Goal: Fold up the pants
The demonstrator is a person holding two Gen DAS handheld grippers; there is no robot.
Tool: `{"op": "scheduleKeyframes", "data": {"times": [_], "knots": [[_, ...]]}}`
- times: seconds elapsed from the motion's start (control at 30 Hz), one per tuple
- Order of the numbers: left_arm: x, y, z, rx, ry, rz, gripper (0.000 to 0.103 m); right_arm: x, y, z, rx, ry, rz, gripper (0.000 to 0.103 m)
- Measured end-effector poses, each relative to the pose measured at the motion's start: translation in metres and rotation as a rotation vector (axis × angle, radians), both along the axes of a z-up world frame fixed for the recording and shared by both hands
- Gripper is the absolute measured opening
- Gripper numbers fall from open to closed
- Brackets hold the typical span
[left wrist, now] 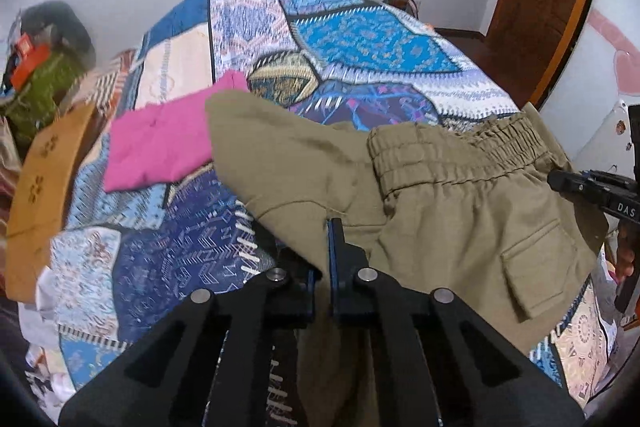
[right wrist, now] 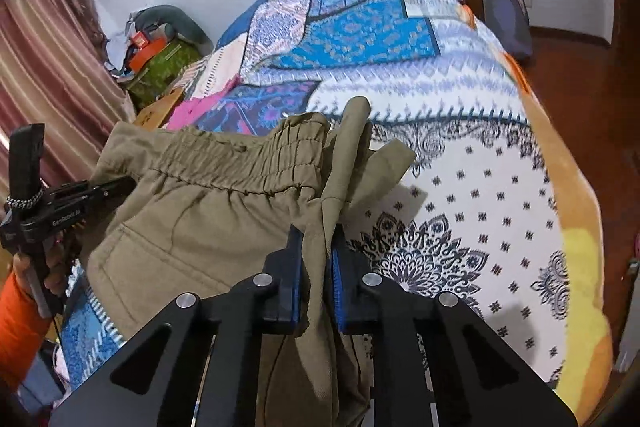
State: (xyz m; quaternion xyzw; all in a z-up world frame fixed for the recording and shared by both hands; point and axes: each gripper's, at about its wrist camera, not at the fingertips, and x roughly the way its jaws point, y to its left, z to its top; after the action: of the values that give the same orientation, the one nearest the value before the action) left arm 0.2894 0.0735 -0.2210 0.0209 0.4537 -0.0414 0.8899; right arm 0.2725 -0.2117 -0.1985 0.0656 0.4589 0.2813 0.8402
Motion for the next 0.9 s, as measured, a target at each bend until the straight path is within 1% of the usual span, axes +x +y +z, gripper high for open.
{"op": "scheduleKeyframes", "data": {"times": [0.2,0.37,0.43,0.53,0.67,0.9], "knots": [[-0.006,-0.008,0.030,0.035,-0.059,-0.018,0.005,-0.001,0.008,0.028,-0.012,-0.060,0.019,0.009],[-0.006,-0.004,0.053,0.046,-0.107,-0.005,0.005,0.002,0.020,0.052,-0.021,-0.117,0.033,0.009],[-0.006,0.003,0.065,0.047,-0.129,0.005,0.005,0.006,0.025,0.062,-0.017,-0.139,0.038,0.009],[-0.001,0.014,0.077,0.053,-0.131,0.021,0.005,0.012,0.037,0.078,-0.017,-0.174,0.052,0.009],[0.007,0.032,0.088,0.064,-0.143,0.048,0.005,0.025,0.058,0.091,-0.021,-0.210,0.077,0.009],[0.028,0.077,0.100,0.066,-0.152,0.126,0.005,0.052,0.104,0.098,-0.039,-0.231,0.138,0.009]]}}
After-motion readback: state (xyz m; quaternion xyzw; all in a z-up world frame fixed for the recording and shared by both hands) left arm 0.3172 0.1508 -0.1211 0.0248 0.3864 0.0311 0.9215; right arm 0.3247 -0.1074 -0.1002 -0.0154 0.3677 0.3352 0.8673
